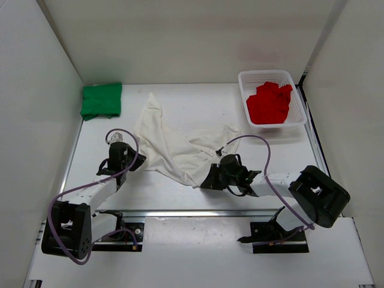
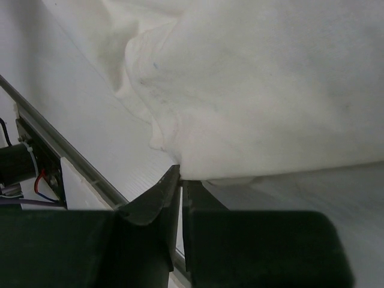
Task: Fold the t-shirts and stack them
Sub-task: Flatten out the tshirt
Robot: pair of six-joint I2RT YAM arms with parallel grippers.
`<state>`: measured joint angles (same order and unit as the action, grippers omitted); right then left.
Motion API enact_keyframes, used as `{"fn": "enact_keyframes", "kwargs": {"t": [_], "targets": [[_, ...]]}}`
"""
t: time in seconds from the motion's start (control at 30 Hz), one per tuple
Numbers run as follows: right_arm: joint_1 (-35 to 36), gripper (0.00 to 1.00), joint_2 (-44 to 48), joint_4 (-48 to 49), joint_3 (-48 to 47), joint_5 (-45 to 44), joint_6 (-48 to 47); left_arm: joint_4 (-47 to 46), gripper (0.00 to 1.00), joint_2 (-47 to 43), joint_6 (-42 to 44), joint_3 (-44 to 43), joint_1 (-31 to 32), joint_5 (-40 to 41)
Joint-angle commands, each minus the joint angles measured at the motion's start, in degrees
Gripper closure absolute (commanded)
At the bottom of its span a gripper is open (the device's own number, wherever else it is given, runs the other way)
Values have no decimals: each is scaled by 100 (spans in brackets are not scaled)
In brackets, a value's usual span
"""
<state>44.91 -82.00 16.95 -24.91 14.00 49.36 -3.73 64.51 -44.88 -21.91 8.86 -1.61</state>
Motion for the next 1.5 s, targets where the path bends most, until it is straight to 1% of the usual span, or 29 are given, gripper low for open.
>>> {"fn": "enact_keyframes", "kwargs": {"t": [0.0,0.1,0.17,0.2,0.23,0.3,0.33,0.4,0.43,0.47,0.53,0.57,0.6,0.63,0.7,0.73,0.77,0.8,0.83,0.9,0.93,1.0,1.03,1.07,1.1,1.17,1.2,1.33,1.47], "targets": [[0,99,271,248,74,68,47,-41,100,-220,41,47,19,-103],[80,100,788,-313,4,-99,-110,117,100,-290,120,-58,80,-173],[27,100,1209,-595,-67,-169,-216,249,100,-386,242,-172,116,-558],[18,100,1543,-866,-84,-187,-295,371,100,-517,252,-425,272,-769],[-130,100,1685,-1043,-241,-309,-365,642,100,-649,409,-585,378,-632],[-279,100,2413,-1691,-505,-485,-593,1293,100,-790,673,-1295,721,-359],[-402,100,2590,-1973,-776,-695,-786,1400,100,-895,717,-1559,705,-393],[-543,100,3170,-2886,-1331,-1143,-1128,1541,100,-1089,709,-1885,311,-655],[-675,100,3364,-3308,-1829,-1389,-1383,1568,100,-1203,639,-2113,-22,-900],[-754,100,3427,-3530,-2364,-1400,-1586,1577,100,-1256,613,-2211,-216,-1112],[-1105,100,3489,-4197,-3208,-1707,-1963,1568,100,-1318,429,-2807,-874,-1594],[-1298,100,3384,-4487,-3770,-1855,-2227,1585,100,-1318,402,-3132,-1269,-1928],[-1387,100,3322,-4620,-4420,-1874,-2377,1568,100,-1275,236,-3265,-1403,-2123],[-1579,100,3130,-4900,-4774,-1883,-2561,1551,100,-1309,113,-3554,-1701,-2255],[-1783,100,2752,-5288,-6177,-1953,-3045,1586,100,-1274,-54,-4004,-2131,-2659],[-1949,100,2455,-5525,-6541,-1962,-3125,1690,100,-1274,-143,-4292,-2378,-2730],[-1977,100,2173,-5779,-7267,-2023,-3265,1691,100,-1196,-178,-4591,-2528,-2931],[-1899,100,2022,-5878,-7970,-2250,-3449,1691,100,-1160,-344,-4724,-2599,-3107],[-1776,100,1708,-6096,-8273,-2409,-3512,1648,100,-1117,-494,-4952,-2661,-3231],[-1337,100,1170,-6369,-9579,-2934,-3862,1516,100,-1072,-739,-5200,-2714,-3372],[-1074,100,855,-6493,-9881,-3199,-3942,1428,100,-1090,-846,-5357,-2775,-3399],[-922,100,397,-6485,-10733,-3211,-4179,1689,100,-888,-847,-5804,-2864,-3312],[-974,100,308,-6337,-10754,-3089,-4224,1752,100,-853,-742,-5972,-2855,-3189],[-1314,100,264,-6153,-10728,-2879,-4198,1892,100,-748,-715,-6183,-2933,-3153],[-1996,100,141,-6099,-10589,-2111,-3998,1911,100,-695,-663,-6281,-2934,-3101],[-2816,100,-183,-5880,-10316,-528,-3654,1885,100,-616,-522,-6212,-2926,-2960],[-3029,100,-481,-5879,-10306,-321,-3618,1823,100,-537,-504,-5968,-2864,-2768],[-3215,100,-1755,-5967,-10604,128,-3820,1701,100,7,-30,-5141,-2232,-1872],[-3497,100,-2715,-5783,-11113,559,-3698,1260,100,946,5,-4717,-1986,-1598]]}}
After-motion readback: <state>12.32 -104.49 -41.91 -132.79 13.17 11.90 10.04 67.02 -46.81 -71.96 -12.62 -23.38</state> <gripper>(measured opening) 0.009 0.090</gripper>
